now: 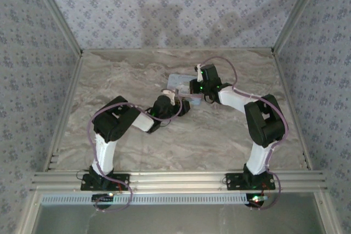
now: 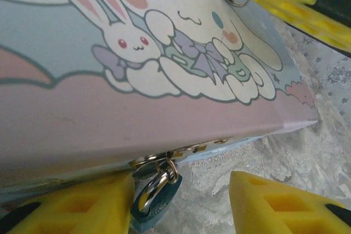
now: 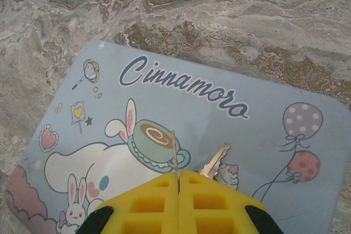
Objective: Unlock a padlock with a key
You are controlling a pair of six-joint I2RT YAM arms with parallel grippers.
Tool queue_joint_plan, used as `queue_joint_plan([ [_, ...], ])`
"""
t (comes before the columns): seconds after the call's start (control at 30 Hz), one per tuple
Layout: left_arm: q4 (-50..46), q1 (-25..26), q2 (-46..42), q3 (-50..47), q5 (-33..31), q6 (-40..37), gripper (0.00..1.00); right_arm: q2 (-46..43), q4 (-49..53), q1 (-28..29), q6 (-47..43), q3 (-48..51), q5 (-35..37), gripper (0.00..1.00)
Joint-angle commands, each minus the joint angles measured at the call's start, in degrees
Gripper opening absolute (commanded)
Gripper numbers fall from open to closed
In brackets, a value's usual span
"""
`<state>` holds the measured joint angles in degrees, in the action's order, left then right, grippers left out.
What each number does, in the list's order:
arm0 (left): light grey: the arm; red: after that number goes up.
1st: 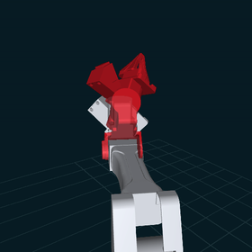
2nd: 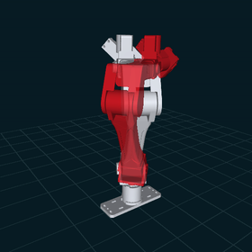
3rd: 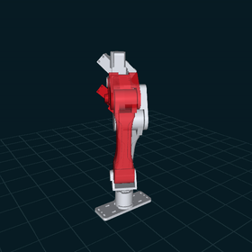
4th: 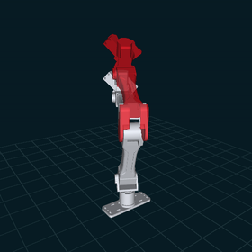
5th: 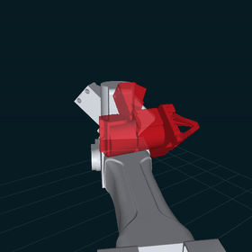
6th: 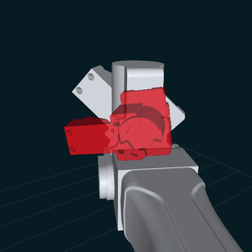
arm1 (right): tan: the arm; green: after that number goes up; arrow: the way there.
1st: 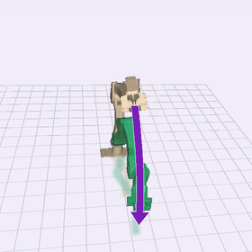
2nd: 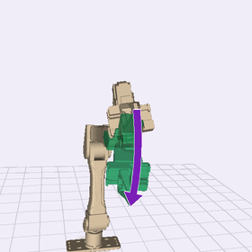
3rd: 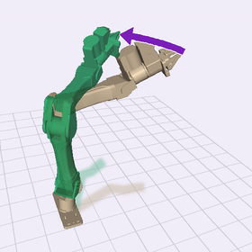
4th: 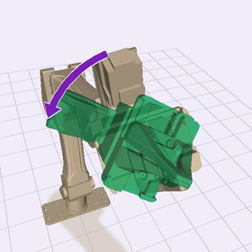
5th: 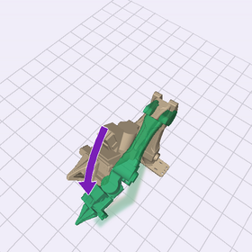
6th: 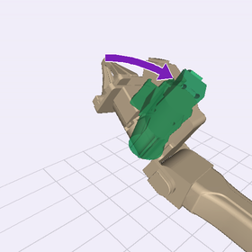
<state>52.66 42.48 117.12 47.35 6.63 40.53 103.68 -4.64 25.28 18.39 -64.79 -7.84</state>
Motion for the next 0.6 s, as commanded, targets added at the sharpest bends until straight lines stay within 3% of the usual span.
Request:
queue_joint_plan([
  [0.0, -14.6, -0.05, 4.6, -0.08, 1.02, -0.1, 0.48, -0.32, 3.51, -0.24, 0.49, 0.63, 0.96, 0.0],
  [0.2, -12.98, 0.05, 4.78, -0.95, 3.32, 1.26, 0.41, -0.32, 3.33, -0.38, 0.43, 0.66, 1.02, 0.0],
  [0.4, -11.7, 0.82, 4.18, -2.72, 3.19, 2.2, 0.54, -0.41, 2.91, -0.57, 0.55, 1.15, 1.16, 0.0],
  [0.57, -12.25, 0.89, 4.42, -2.35, 3.91, 2.55, 0.47, -0.58, 2.74, -0.53, 0.63, 1.57, 1.27, 0.0],
])
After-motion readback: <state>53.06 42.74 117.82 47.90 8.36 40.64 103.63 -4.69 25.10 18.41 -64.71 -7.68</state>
